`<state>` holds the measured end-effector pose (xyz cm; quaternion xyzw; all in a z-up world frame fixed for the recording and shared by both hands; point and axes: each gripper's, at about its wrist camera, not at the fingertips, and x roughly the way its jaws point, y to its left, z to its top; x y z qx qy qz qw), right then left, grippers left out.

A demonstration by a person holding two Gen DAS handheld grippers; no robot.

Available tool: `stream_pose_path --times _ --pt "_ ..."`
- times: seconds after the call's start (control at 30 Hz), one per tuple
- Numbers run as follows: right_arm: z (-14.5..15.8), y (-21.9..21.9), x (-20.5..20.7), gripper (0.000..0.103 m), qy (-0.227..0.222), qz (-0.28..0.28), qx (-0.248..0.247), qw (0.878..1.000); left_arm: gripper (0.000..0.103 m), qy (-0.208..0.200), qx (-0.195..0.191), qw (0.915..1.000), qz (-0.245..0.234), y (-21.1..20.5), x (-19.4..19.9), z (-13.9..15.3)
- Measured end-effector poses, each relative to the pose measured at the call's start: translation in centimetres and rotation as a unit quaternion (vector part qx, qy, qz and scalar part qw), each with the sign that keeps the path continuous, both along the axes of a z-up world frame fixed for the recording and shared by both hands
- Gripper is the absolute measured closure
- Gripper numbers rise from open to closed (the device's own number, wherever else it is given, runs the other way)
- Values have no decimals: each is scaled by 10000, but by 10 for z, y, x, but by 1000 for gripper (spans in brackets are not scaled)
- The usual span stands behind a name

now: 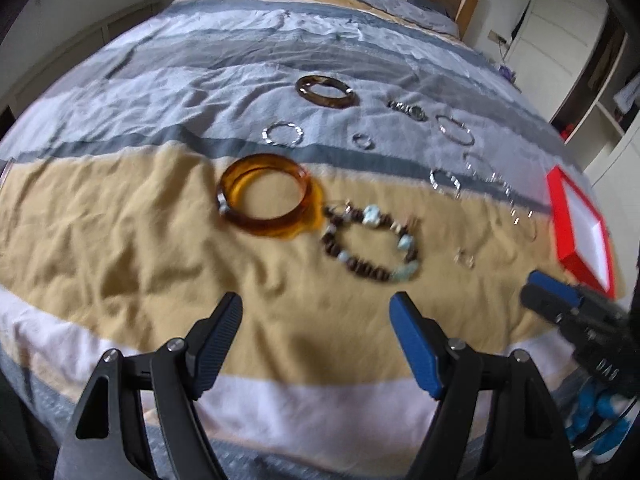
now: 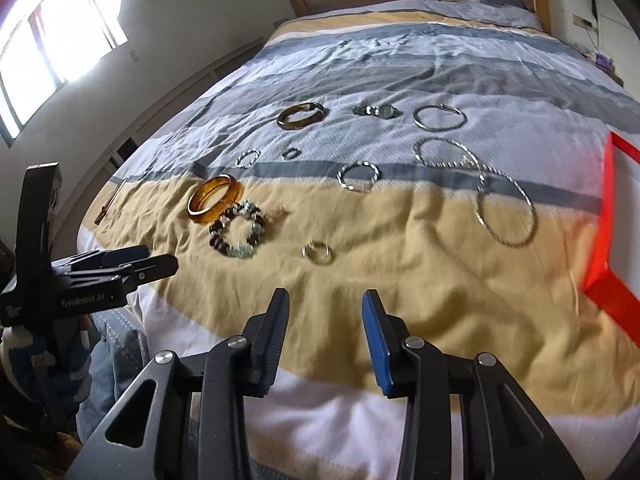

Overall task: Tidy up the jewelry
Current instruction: 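Grasp the beaded bracelet with the left tool while the right tool grasps a silver ring, then carry bracelet and ring into the red box and open both tools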

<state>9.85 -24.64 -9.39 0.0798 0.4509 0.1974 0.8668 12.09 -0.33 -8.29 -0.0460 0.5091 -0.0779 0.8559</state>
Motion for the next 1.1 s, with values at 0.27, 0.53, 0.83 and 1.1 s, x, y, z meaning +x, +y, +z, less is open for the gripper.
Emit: stream_pose_path --times 0.27,0.53,0.83,1.1 --pt "-14 21 32 66 63 431 -64 9990 31 389 -437 9981 178 -9 38 -21" --pt "-39 35 54 67 248 635 -250 9974 61 634 -266 9970 361 -6 50 -42" --pt "-42 37 55 83 212 675 -283 9971 95 448 20 9987 245 -11 40 -31" --pt "-11 22 22 83 -58 538 -99 9985 95 172 -50 9997 160 -16 20 -2"
